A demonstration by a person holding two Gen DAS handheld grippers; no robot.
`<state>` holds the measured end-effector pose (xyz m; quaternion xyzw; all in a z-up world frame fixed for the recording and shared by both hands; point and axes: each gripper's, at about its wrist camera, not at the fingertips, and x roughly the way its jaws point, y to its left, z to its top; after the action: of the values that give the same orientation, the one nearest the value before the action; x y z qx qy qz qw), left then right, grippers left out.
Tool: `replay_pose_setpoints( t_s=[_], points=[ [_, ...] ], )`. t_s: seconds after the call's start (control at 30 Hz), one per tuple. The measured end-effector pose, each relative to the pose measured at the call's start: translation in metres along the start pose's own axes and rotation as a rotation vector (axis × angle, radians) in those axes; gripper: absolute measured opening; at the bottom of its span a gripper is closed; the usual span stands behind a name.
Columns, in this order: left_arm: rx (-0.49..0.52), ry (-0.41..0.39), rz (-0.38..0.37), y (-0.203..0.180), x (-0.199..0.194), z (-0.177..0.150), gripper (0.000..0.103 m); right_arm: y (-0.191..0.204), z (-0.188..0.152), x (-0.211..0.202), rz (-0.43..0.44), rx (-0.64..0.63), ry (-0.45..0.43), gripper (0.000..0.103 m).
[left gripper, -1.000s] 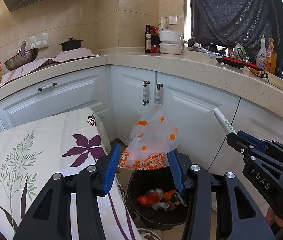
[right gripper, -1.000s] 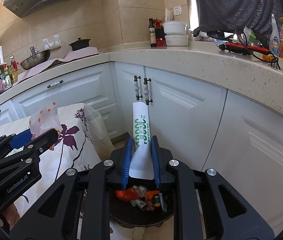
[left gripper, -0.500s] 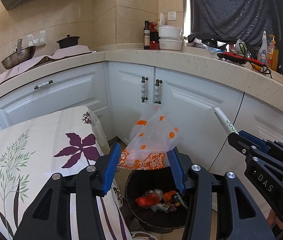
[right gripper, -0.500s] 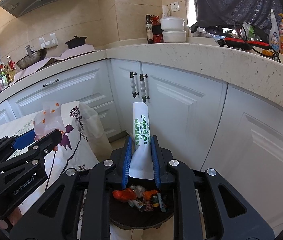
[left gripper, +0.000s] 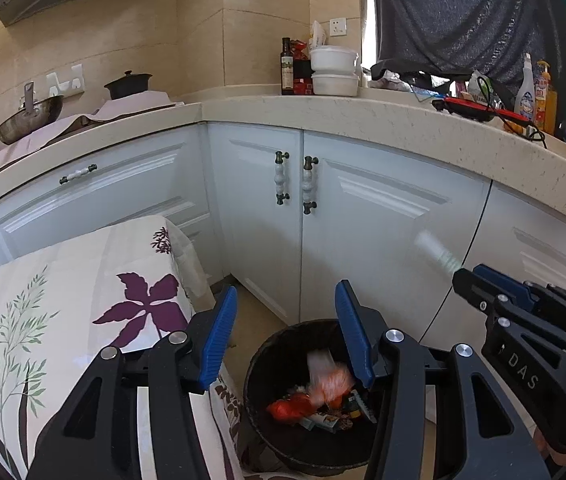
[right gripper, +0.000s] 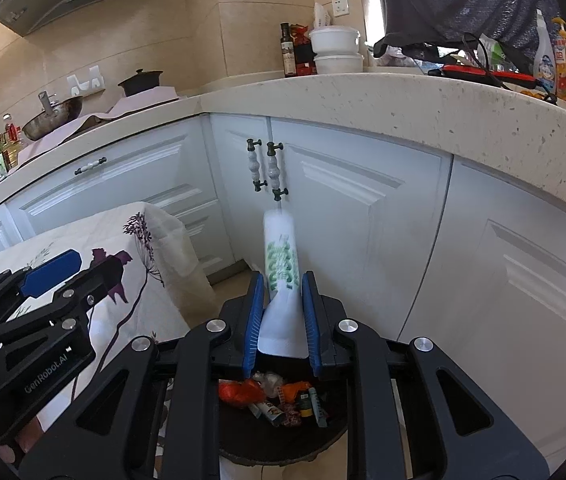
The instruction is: Collect trash
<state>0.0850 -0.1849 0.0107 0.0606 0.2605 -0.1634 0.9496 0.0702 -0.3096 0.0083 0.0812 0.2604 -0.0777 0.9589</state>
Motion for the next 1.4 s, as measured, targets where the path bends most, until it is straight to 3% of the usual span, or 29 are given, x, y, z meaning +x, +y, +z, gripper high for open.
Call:
replay_pose_setpoints(
  t_s=[0.17,0.53,1.4],
  points=[
    [0.0,0.021,-0.007,-0.002,0.005,-0.001,0.052,-0.003,0.0,0.003,-0.01,0.009,-0.001,0.04],
    [-0.013,0.018,0.004,0.0,0.004,-0.001,0.056,-0.006,-0.001,0.003,-0.015,0.015,0.003,0.042],
    [-0.022,-0.061,0.002,0.032,-0.041,-0.008,0.078,0.026,-0.007,-0.035,-0.026,-0.018,-0.048,0.067]
  ],
)
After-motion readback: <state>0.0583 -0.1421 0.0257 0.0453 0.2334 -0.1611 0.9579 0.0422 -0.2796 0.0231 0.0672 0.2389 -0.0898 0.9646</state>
